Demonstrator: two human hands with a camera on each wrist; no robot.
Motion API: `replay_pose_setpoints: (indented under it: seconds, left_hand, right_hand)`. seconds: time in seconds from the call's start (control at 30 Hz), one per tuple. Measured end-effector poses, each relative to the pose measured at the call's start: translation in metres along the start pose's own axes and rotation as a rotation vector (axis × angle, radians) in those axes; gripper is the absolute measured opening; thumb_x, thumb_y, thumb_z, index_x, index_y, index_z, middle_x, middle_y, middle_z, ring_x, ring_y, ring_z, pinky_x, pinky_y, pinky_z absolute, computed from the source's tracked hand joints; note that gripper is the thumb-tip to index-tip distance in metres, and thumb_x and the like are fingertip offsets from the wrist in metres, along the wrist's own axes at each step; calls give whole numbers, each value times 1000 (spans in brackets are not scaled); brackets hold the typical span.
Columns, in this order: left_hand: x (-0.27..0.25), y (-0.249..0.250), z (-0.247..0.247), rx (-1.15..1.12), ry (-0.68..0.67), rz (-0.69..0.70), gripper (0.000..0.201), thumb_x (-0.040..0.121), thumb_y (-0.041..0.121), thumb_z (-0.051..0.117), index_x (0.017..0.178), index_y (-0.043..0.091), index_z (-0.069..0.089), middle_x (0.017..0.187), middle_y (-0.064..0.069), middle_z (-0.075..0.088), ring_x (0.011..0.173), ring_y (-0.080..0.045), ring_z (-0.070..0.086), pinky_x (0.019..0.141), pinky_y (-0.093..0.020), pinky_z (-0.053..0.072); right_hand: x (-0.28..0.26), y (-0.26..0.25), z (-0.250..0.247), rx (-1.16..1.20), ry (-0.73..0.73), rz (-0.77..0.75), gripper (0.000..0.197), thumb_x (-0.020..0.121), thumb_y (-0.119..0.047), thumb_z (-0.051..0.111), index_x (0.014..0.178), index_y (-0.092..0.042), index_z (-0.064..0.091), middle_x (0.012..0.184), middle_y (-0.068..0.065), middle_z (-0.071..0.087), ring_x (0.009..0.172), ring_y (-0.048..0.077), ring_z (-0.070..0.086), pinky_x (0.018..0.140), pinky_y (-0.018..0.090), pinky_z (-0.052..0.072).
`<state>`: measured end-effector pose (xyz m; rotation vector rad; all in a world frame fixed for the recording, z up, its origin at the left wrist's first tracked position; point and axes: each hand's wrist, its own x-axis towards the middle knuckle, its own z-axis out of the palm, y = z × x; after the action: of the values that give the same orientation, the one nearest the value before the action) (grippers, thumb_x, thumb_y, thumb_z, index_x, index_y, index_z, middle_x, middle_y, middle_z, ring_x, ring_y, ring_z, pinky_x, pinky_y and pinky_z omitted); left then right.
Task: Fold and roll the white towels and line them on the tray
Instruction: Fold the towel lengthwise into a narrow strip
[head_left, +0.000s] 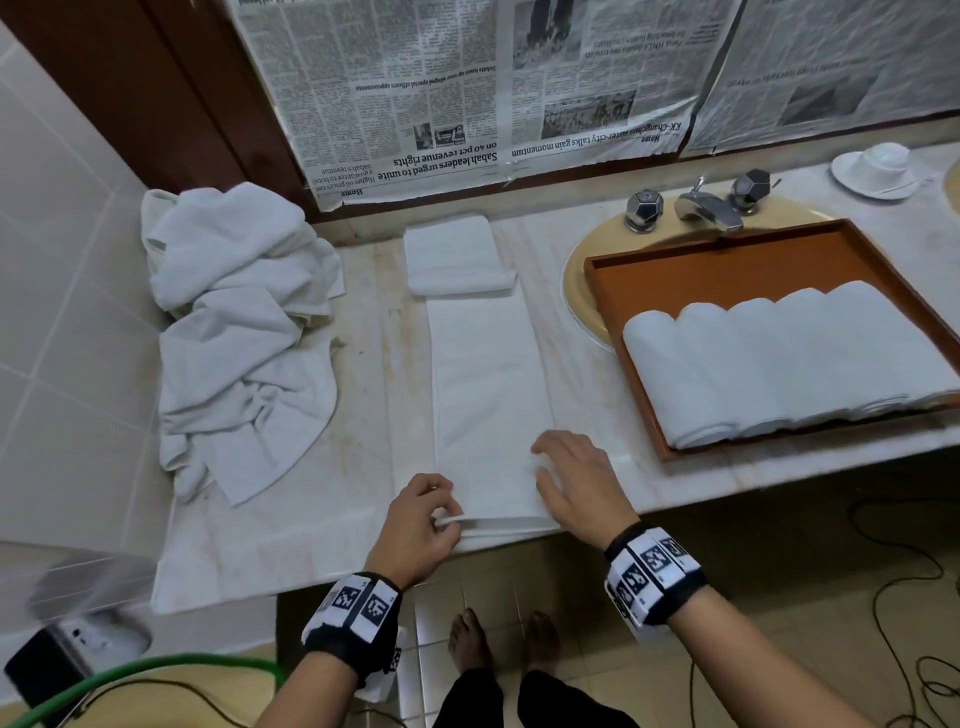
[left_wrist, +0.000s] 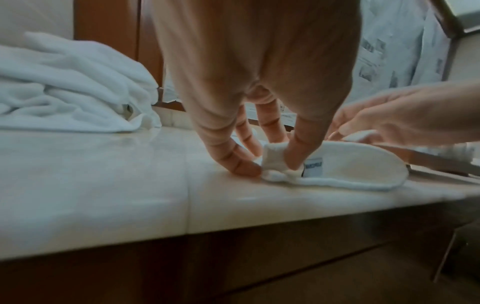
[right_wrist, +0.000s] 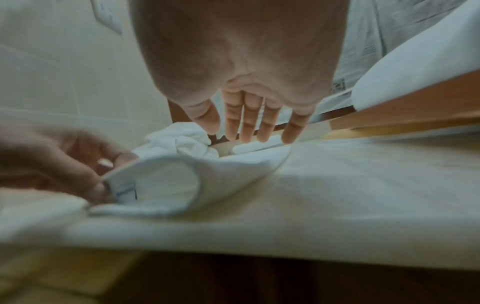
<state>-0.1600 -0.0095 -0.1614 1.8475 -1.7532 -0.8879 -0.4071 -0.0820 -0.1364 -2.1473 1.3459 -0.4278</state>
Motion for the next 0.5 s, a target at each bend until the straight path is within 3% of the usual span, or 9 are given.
replay_pose_setpoints:
  seconds: [0.07, 0.13, 0.2, 0.27, 0.33, 0.4, 0.47, 0.5]
  left_hand:
    - [-2, -1, 1, 5, -1, -50, 10, 77, 14, 71, 80, 23, 69, 117, 11, 51, 104, -2, 56, 91, -27, 50]
    - [-4, -1, 1, -4, -45, -73, 11, 76, 14, 73, 79, 24, 67, 121, 12, 48, 107, -2, 54, 91, -22, 49]
    - [-7, 0, -3, -59, -99, -82, 10, 77, 23, 77, 76, 25, 68, 123, 16, 46, 109, 0, 53, 88, -17, 50]
    - [1, 3, -11, -117, -65, -97, 13, 82, 32, 76, 75, 22, 71, 121, 18, 50, 105, 2, 55, 88, -19, 50]
    - [20, 3, -15, -7, 74, -40, 23, 91, 41, 63, 94, 20, 73, 124, 10, 54, 111, -7, 53, 98, -27, 46]
    - [45, 7, -11, 152, 120, 32, 46, 96, 49, 43, 127, 23, 63, 142, 1, 49, 128, -18, 45, 109, -37, 37]
    - [67, 14, -2, 287, 23, 4, 54, 101, 51, 26, 152, 33, 34, 162, 5, 23, 147, -24, 22, 119, -46, 23]
    - [75, 17, 4, 361, -50, -46, 54, 104, 50, 21, 156, 38, 17, 166, 12, 5, 152, -23, 6, 121, -49, 13]
  right_hand:
    - [9, 3, 11, -131, -100, 4, 62, 93, -47, 27, 147, -19, 39, 155, -1, 34, 142, 18, 28, 115, 39, 24]
    - [10, 11, 15, -298, -250, 19, 72, 90, -51, 16, 156, -21, 19, 164, -3, 12, 150, 18, 9, 120, 40, 15]
    - [10, 15, 13, -330, -296, 9, 71, 88, -44, 22, 155, -20, 21, 164, -3, 12, 151, 18, 9, 121, 41, 16]
    - [14, 11, 9, -279, -192, -5, 65, 86, -34, 32, 148, -18, 37, 160, 1, 27, 148, 20, 21, 119, 44, 22]
    - [28, 3, 11, -278, -82, -36, 61, 87, -34, 30, 142, -14, 46, 154, 4, 37, 144, 21, 31, 116, 46, 29]
    - [46, -6, 19, -306, -84, -59, 62, 93, -38, 25, 147, -13, 41, 158, 4, 32, 147, 21, 26, 118, 44, 22]
    - [63, -13, 31, -342, -193, -59, 68, 96, -45, 12, 156, -14, 23, 164, 0, 12, 152, 18, 8, 121, 45, 9]
    - [69, -14, 37, -377, -253, -54, 70, 96, -48, 4, 158, -17, 11, 164, -4, -1, 152, 17, -1, 123, 46, 5]
